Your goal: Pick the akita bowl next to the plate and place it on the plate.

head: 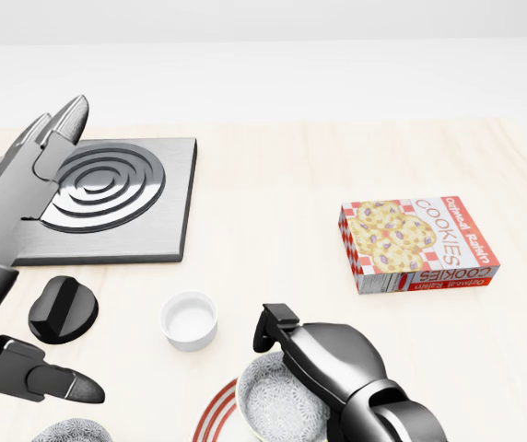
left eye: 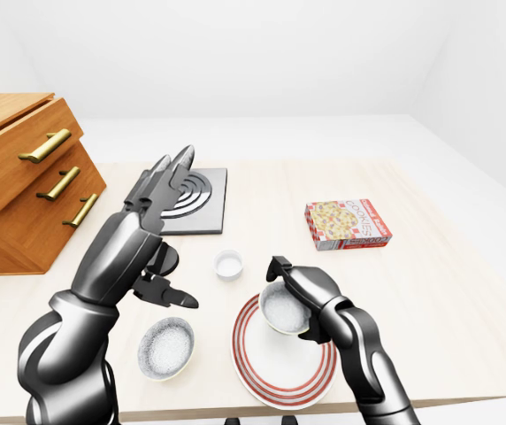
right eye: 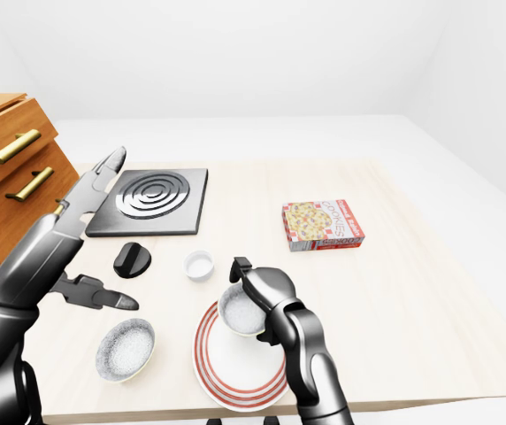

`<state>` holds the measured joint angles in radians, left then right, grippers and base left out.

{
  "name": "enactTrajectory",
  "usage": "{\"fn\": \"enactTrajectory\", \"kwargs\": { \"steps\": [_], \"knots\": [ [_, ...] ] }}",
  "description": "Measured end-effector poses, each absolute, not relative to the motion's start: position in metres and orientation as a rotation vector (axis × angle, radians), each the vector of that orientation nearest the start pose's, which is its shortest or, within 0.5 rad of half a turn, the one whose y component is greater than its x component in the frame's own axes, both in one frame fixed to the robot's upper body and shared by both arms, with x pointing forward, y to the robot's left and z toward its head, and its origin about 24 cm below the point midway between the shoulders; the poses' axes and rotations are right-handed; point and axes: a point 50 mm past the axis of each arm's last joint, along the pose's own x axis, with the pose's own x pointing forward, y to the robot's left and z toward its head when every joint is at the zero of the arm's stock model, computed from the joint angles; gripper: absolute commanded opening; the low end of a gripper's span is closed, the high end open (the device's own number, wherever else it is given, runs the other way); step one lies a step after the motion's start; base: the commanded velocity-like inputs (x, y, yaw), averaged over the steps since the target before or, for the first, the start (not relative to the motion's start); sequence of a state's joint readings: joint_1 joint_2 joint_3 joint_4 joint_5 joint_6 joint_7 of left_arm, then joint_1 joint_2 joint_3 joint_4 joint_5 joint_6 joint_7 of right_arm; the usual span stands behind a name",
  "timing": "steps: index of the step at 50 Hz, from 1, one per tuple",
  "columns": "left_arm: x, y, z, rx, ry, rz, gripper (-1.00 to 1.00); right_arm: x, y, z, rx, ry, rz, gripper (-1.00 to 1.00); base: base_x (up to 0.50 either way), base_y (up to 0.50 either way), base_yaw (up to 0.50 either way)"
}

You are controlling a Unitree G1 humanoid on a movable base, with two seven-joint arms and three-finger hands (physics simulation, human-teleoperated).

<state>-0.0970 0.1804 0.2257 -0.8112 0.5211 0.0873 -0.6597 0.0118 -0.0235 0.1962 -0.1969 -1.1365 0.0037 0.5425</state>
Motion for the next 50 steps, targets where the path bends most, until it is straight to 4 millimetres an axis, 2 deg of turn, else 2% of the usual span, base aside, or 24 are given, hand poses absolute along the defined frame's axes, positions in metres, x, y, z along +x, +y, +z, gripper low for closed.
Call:
{"fn": "enactTrajectory", "kwargs": {
  "steps": [19, 45, 46, 48, 49, 50],
  "knots": [
    [0.198, 0.172, 0.215, 0.927, -0.513, -0.196, 1.00, 0.239, -0.093, 0.048, -1.151, 0.101, 0.567, -1.00, 0.00, 0.00, 0.00],
    [0.198, 0.173, 0.214, 0.929, -0.505, -0.193, 1.00, 0.238, -0.091, 0.043, -1.127, 0.150, 0.589, -1.00, 0.00, 0.00, 0.00],
    [0.198, 0.173, 0.214, 0.930, -0.505, -0.193, 1.00, 0.238, -0.091, 0.043, -1.127, 0.151, 0.589, -0.92, 0.00, 0.00, 0.00],
    [0.198, 0.173, 0.214, 0.930, -0.506, -0.193, 1.00, 0.238, -0.091, 0.043, -1.128, 0.152, 0.588, -0.47, 0.00, 0.00, 0.00],
    [0.198, 0.173, 0.214, 0.930, -0.506, -0.193, 1.00, 0.239, -0.090, 0.043, -1.125, 0.149, 0.587, -0.22, 0.00, 0.00, 0.00],
    [0.198, 0.173, 0.214, 0.931, -0.506, -0.193, 1.00, 0.239, -0.090, 0.044, -1.122, 0.148, 0.588, 0.19, 0.00, 0.00, 0.00]
  ]
}}
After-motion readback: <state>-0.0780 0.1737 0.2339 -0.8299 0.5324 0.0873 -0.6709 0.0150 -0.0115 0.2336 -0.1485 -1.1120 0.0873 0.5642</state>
